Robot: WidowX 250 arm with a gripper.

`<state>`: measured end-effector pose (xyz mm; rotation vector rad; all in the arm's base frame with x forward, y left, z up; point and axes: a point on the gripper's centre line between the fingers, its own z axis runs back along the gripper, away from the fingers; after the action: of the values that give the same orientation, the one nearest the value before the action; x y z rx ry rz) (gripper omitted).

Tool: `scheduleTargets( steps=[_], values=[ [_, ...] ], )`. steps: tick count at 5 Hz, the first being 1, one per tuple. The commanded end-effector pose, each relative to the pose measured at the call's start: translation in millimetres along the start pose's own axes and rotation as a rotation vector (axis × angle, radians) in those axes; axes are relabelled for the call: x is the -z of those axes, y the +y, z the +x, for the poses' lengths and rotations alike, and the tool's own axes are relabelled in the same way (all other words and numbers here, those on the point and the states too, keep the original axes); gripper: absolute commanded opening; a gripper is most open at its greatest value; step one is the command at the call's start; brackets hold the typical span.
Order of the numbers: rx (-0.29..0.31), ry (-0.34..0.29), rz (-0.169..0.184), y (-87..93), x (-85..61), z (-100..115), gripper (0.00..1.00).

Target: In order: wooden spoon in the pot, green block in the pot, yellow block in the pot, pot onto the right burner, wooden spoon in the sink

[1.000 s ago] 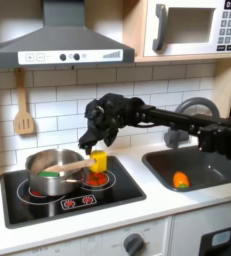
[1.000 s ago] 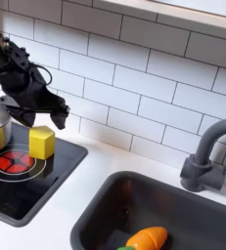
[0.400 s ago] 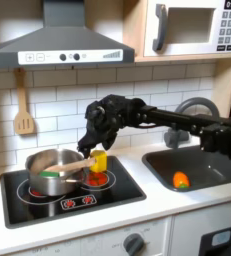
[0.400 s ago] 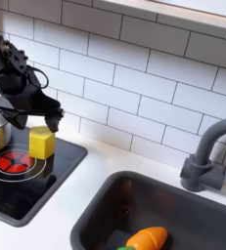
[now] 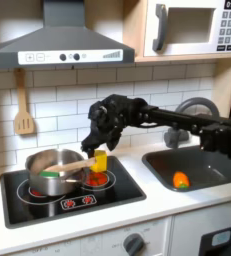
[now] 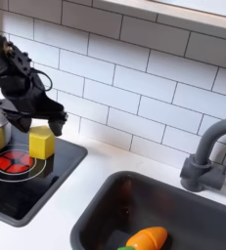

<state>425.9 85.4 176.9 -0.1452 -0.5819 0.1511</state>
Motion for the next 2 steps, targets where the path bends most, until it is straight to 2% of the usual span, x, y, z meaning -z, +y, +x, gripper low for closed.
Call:
scheduleTargets(
  steps=[1,2],
  values=[
    [-0.027,0.064,-0.005,1.0,14.2,1.0,1.00],
    [-0.030,0.078,-0.009,2.4,19.9,0.7,1.00]
  ],
)
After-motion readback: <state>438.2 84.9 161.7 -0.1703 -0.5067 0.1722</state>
